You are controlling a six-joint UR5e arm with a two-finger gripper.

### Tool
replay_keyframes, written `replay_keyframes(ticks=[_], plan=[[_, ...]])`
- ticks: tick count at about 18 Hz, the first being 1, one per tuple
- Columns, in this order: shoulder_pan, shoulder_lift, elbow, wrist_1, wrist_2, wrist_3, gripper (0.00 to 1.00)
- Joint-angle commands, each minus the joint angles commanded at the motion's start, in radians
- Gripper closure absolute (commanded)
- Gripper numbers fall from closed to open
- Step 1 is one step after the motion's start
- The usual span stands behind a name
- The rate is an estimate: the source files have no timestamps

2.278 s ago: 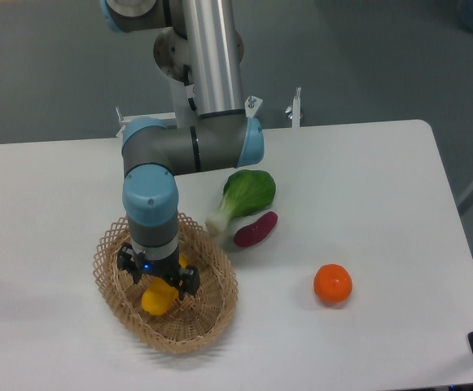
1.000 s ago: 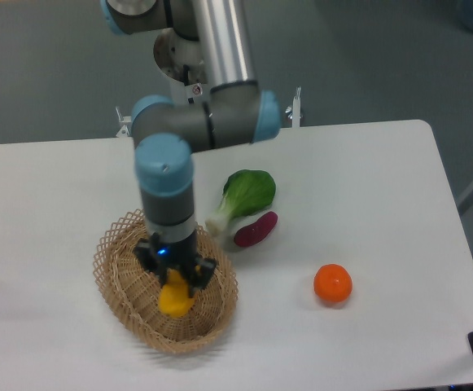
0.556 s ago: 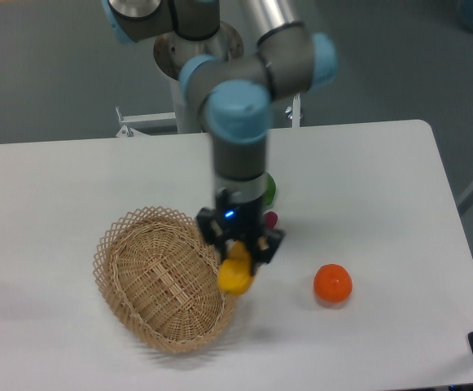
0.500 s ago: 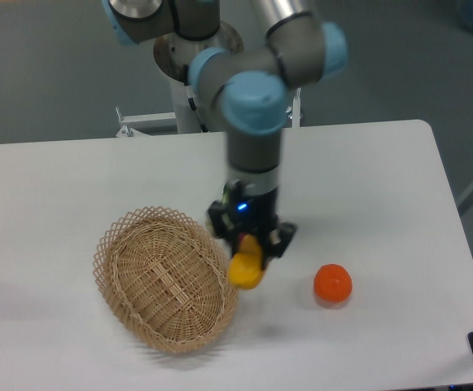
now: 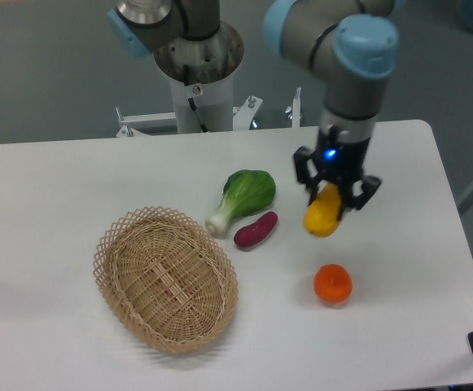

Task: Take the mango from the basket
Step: 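Lift the held mango out of the basket and raise it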

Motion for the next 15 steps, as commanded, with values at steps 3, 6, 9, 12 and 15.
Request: replay_keyframes(ticks=[3, 6, 9, 12, 15], plan=[[0.008, 0.002, 0.015, -0.032, 0.003, 0.015, 0.45], [0.011, 0.003, 0.022, -0.035, 0.003, 0.015, 0.45], [0.012, 0.009, 0.018, -0.035, 0.003, 0.015, 0.45], [0.012, 0.009, 0.018, -0.035, 0.005, 0.015, 0.45], [0.012, 0.009, 0.019, -0.035, 0.005, 0.015, 0.45]])
